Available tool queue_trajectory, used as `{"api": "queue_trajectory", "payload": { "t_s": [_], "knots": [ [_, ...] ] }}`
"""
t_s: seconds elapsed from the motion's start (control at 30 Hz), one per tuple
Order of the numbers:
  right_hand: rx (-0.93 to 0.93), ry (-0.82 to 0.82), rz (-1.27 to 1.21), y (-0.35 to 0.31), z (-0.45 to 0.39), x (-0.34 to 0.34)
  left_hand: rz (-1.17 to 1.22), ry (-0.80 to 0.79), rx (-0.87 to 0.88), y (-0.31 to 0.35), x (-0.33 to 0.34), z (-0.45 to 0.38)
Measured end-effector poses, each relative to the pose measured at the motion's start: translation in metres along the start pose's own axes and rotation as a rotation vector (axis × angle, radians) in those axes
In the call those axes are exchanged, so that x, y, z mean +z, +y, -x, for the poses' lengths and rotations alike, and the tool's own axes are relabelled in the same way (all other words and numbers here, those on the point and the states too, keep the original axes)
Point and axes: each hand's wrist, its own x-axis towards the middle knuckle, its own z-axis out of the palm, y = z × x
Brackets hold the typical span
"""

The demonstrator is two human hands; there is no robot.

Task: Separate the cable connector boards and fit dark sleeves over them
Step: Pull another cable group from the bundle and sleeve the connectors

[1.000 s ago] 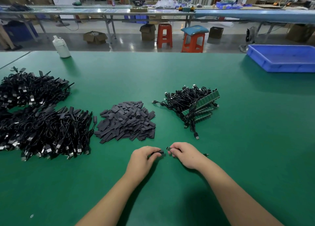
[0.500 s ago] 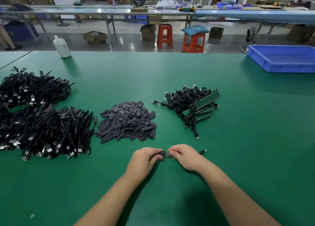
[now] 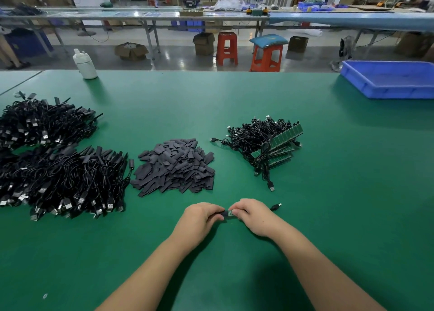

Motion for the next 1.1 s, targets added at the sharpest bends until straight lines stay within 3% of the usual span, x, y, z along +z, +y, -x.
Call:
{"api": "queue_trajectory", "payload": {
  "t_s": [0.17, 0.4, 0.57, 0.83, 1.1],
  "knots": [
    [-0.012, 0.000, -0.055, 0.000, 0.000, 0.002, -0.040, -0.011, 0.028, 0.007, 0.001, -0.002],
    [-0.030, 0.049, -0.141, -0.007, 0.003, 0.004, -0.283, -0.059, 0.041, 0.015, 0.003, -0.003],
    [-0.054, 0.049, -0.111, -0.013, 0.009, 0.001, -0.143, -0.054, -0.021, 0.016, 0.005, -0.005],
    [-0.012, 0.047, 0.037, -0.013, 0.009, -0.005, -0.110, 0.025, -0.049, 0.011, 0.005, -0.005],
    [0.045, 0.100, -0.043, -0.010, 0.010, 0.001, -0.118, 0.067, 0.047, 0.011, 0.008, 0.001]
  ]
}}
